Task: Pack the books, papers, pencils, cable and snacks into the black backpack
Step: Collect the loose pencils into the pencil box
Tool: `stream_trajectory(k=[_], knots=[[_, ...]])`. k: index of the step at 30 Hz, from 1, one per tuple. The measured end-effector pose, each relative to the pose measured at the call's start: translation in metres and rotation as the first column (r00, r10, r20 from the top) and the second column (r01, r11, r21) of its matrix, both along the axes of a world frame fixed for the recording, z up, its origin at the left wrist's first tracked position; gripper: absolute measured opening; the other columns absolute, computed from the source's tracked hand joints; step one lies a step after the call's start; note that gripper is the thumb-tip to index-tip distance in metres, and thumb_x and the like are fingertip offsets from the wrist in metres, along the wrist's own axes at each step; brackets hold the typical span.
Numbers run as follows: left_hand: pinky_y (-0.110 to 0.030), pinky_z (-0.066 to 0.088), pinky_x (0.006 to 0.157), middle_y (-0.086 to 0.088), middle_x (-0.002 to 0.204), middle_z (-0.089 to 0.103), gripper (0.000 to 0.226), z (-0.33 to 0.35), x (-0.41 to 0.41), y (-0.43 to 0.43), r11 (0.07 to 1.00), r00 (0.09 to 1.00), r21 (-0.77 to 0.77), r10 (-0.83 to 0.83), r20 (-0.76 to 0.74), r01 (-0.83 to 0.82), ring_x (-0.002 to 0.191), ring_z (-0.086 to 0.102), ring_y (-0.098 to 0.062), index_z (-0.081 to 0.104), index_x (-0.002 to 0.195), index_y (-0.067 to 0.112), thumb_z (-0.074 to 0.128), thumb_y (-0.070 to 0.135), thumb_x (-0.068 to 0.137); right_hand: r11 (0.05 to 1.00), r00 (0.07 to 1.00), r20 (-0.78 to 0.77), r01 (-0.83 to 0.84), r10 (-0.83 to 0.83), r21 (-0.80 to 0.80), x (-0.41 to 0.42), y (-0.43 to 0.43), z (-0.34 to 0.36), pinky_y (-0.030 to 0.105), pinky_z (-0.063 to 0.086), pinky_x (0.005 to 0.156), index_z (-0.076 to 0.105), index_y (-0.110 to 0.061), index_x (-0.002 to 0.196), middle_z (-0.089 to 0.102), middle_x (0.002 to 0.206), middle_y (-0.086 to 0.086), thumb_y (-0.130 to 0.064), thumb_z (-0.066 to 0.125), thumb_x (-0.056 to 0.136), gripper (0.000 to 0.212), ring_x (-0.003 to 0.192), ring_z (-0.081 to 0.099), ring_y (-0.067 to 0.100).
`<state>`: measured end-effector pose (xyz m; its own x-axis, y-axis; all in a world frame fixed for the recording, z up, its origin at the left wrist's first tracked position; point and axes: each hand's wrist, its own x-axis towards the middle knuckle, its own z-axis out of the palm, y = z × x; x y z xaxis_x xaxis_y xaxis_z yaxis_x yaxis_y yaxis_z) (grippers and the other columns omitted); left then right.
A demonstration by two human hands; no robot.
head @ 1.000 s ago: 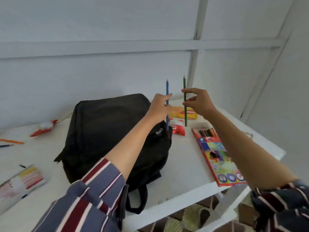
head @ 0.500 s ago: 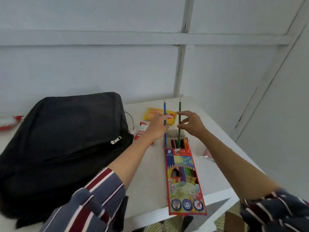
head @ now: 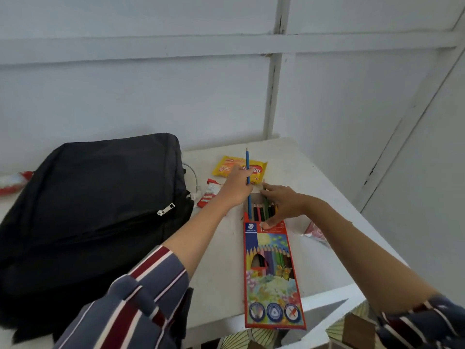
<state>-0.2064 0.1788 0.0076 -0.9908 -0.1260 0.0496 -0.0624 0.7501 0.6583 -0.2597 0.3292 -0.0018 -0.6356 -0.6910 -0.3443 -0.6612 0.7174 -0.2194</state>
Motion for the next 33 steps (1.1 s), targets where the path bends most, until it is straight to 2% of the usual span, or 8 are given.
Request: stream_trajectory(k=[7, 10, 15, 19, 22, 26, 29, 33], knots=[[-0.034, 0.042, 0.099, -0.017, 0.14, 0.037, 0.053, -0.005, 0.001, 0.005, 0.999, 0.997, -0.041, -0.002, 0.08, 0.005, 0.123, 0.046, -0.031, 0.036, 0.142, 0.006, 0.053, 0.003, 0.091, 0.98, 0.998, 0.032, 0.05, -0.045, -0.194, 0.018, 0.005, 0.007, 0.036, 0.024, 0.112, 0.026, -0.014, 0.146, 0.028, 0.152, 0.005, -0.038, 0.077, 0.073, 0.093, 0.137, 0.027, 0.022], [-0.033, 0.039, 0.1, -0.015, 0.14, 0.045, 0.05, -0.006, 0.001, 0.004, 0.991, 0.986, -0.12, -0.041, 0.164, 0.061, 0.126, 0.045, -0.029, 0.042, 0.139, 0.005, 0.056, 0.01, 0.091, 0.986, 0.998, -0.047, 0.027, -0.035, -0.162, 0.017, 0.005, 0.005, 0.038, 0.015, 0.116, 0.017, -0.015, 0.149, 0.015, 0.157, 0.004, -0.046, 0.076, 0.07, 0.103, 0.143, 0.016, 0.022], [-0.025, 0.039, 0.063, -0.014, 0.109, 0.064, 0.034, -0.003, 0.006, 0.006, 0.946, 0.945, -0.251, -0.127, 0.303, 0.207, 0.093, 0.058, -0.023, 0.061, 0.118, 0.008, 0.062, 0.024, 0.088, 0.996, 0.997, -0.073, 0.019, -0.025, -0.083, 0.015, 0.003, 0.003, 0.043, 0.013, 0.115, 0.04, -0.017, 0.139, 0.028, 0.152, 0.004, -0.054, 0.071, 0.071, 0.084, 0.139, 0.025, 0.023], [-0.039, 0.03, 0.104, -0.016, 0.145, 0.033, 0.071, -0.006, 0.007, 0.002, 0.913, 0.943, -0.354, -0.084, 0.323, 0.202, 0.133, 0.03, -0.034, 0.03, 0.145, 0.015, 0.063, 0.037, 0.086, 0.992, 0.989, -0.141, 0.028, -0.046, -0.124, 0.018, 0.002, 0.008, 0.037, 0.031, 0.106, 0.045, -0.015, 0.134, 0.045, 0.14, 0.004, -0.051, 0.076, 0.067, 0.083, 0.126, 0.041, 0.022], [-0.038, 0.02, 0.112, -0.011, 0.155, 0.015, 0.079, -0.007, 0.008, -0.002, 0.906, 0.926, -0.339, -0.127, 0.356, 0.255, 0.141, 0.017, -0.031, 0.02, 0.148, 0.01, 0.061, 0.039, 0.087, 0.994, 0.992, -0.121, 0.028, -0.041, -0.106, 0.016, 0.002, 0.004, 0.041, 0.022, 0.114, 0.028, -0.015, 0.145, 0.028, 0.152, 0.005, -0.054, 0.075, 0.067, 0.099, 0.137, 0.027, 0.023], [-0.035, 0.035, 0.097, -0.015, 0.136, 0.047, 0.051, -0.004, 0.01, -0.004, 0.931, 0.92, -0.236, -0.191, 0.341, 0.28, 0.125, 0.044, -0.03, 0.05, 0.132, 0.005, 0.062, 0.029, 0.088, 0.999, 0.996, -0.082, 0.021, -0.024, -0.03, 0.015, 0.003, 0.004, 0.048, 0.01, 0.116, 0.026, -0.016, 0.146, 0.02, 0.156, 0.002, -0.056, 0.069, 0.072, 0.094, 0.142, 0.018, 0.023], [-0.027, 0.037, 0.078, -0.013, 0.115, 0.064, 0.033, 0.0, 0.012, -0.007, 0.947, 0.93, -0.18, -0.204, 0.306, 0.267, 0.106, 0.057, -0.026, 0.065, 0.115, 0.004, 0.064, 0.02, 0.086, 0.996, 0.992, -0.124, 0.017, -0.027, -0.084, 0.019, 0.002, 0.009, 0.041, 0.024, 0.11, 0.049, -0.015, 0.133, 0.044, 0.142, 0.003, -0.052, 0.073, 0.07, 0.077, 0.129, 0.038, 0.023], [-0.025, 0.038, 0.079, -0.007, 0.118, 0.063, 0.03, 0.004, 0.018, -0.005, 0.971, 0.957, -0.127, -0.168, 0.235, 0.201, 0.107, 0.057, -0.021, 0.067, 0.112, 0.005, 0.068, 0.009, 0.082, 0.985, 0.987, -0.147, 0.033, -0.059, -0.172, 0.023, 0.002, 0.009, 0.034, 0.038, 0.095, 0.056, -0.016, 0.124, 0.056, 0.125, 0.002, -0.049, 0.078, 0.066, 0.07, 0.113, 0.046, 0.019]])
